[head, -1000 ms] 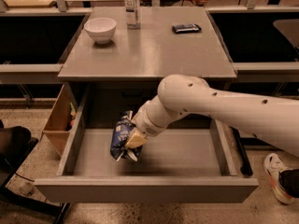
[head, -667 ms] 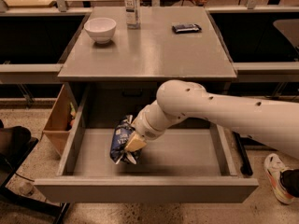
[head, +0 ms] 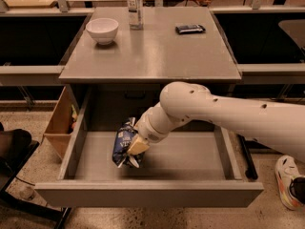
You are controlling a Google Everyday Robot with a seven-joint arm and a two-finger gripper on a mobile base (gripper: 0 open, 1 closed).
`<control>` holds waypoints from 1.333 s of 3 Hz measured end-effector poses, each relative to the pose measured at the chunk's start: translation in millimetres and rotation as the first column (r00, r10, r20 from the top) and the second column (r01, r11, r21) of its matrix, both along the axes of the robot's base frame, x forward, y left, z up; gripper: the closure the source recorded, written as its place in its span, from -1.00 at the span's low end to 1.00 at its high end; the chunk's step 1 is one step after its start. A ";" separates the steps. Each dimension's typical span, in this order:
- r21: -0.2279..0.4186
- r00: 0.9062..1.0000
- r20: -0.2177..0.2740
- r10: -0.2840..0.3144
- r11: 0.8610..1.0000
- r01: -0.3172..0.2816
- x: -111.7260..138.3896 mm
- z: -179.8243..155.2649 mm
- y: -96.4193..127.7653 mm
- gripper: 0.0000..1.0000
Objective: Place blue chip bag into top drawer
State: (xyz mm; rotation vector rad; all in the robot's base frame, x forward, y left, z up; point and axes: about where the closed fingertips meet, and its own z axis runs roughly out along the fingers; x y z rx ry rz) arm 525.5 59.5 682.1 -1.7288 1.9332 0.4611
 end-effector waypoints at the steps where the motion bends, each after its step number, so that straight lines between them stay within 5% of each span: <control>1: 0.000 1.000 0.000 0.000 1.000 0.000 0.0 0.0 0.0 -0.28; 2: 0.000 1.000 0.000 0.000 1.000 0.000 0.0 0.0 0.0 -0.75; 3: 0.000 1.000 0.000 0.000 1.000 0.000 0.0 0.0 0.1 -1.00; 4: -0.009 0.999 -0.005 0.032 0.999 -0.032 -0.4 3.7 1.7 -1.00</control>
Offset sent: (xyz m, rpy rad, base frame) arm 0.0000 0.0000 0.0000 0.0000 0.0000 0.0000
